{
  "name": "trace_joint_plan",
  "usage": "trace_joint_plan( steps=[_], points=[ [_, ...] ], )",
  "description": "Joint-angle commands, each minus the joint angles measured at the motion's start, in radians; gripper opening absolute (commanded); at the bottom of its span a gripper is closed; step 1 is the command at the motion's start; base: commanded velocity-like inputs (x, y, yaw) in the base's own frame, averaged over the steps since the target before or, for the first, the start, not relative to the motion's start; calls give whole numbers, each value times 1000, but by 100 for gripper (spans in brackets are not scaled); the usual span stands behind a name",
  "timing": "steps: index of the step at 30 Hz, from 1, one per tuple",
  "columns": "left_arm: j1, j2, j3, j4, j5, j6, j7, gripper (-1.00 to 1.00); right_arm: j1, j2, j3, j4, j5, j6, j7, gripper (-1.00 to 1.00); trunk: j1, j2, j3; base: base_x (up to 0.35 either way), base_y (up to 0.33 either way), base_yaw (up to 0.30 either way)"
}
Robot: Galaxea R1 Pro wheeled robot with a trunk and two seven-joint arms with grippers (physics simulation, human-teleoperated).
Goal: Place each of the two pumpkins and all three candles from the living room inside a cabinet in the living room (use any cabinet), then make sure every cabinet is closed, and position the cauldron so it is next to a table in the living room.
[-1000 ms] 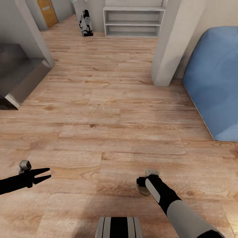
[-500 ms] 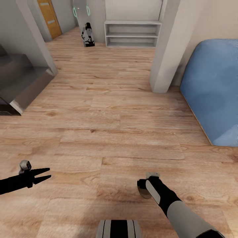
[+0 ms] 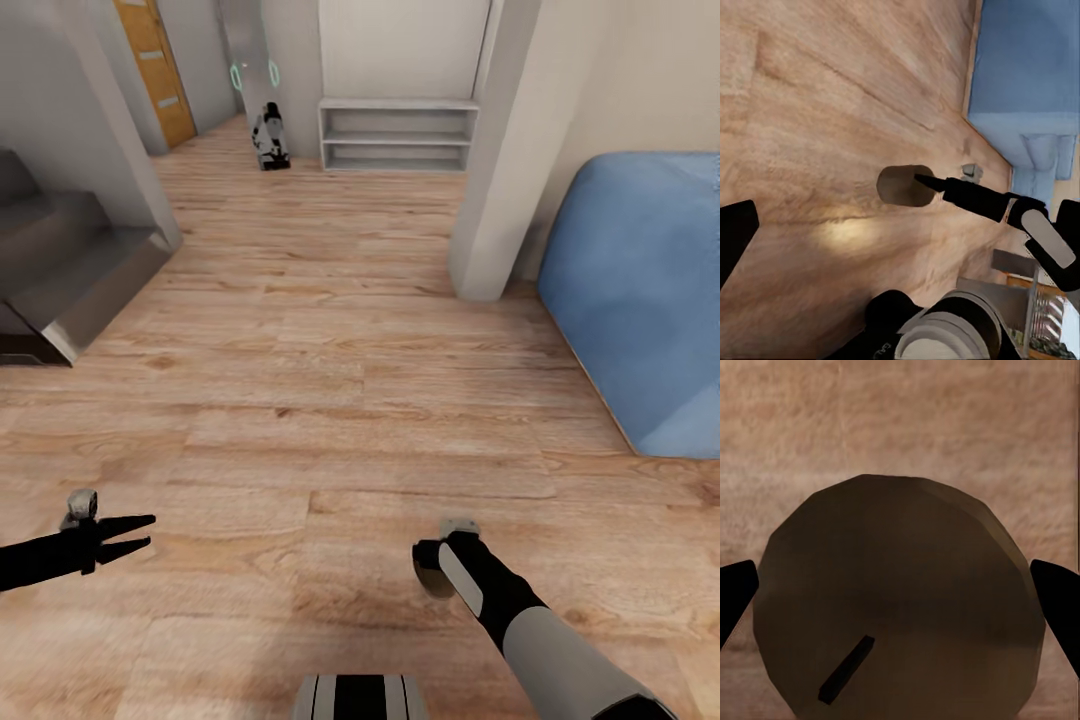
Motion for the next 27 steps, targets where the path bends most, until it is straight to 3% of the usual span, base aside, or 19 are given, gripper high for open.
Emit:
trace_joint_plan(
  steps=[1,4,6,9,10,13,18,21,27],
  points=[
    [0,0,1,0,2,9,40,100,0,-1,6,-1,-11,3,-10,-100,-1,0,3,0,0,0],
    [0,-3,3,0,0,9,224,100,0,0,5,-2,-11,4,-10,-100,-2,1,15,0,0,0],
    [0,-19,4,-5,1,9,424,100,0,1,5,-15,-11,9,-10,-100,-3,1,23,0,0,0],
    [0,-40,5,-10,2,10,574,100,11,16,6,-90,-12,43,-12,-100,-4,2,34,0,0,0],
    [0,-53,5,-28,2,11,627,100,24,22,5,-175,-15,112,-13,-100,-5,2,38,0,0,0],
    [0,-77,5,-64,1,14,686,100,45,28,2,-427,-24,322,-14,-100,-6,3,50,0,0,0],
    [0,-86,3,-77,1,19,703,100,140,32,-2,-700,-30,490,-16,-100,-8,4,69,0,0,0],
    [0,-109,1,-77,-1,19,719,100,145,32,0,-713,-30,494,-16,-100,-10,5,81,0,0,0],
    [-1,-126,1,-78,0,22,854,100,146,30,-1,-713,-29,491,-16,-100,-12,6,104,0,0,0]
  ],
)
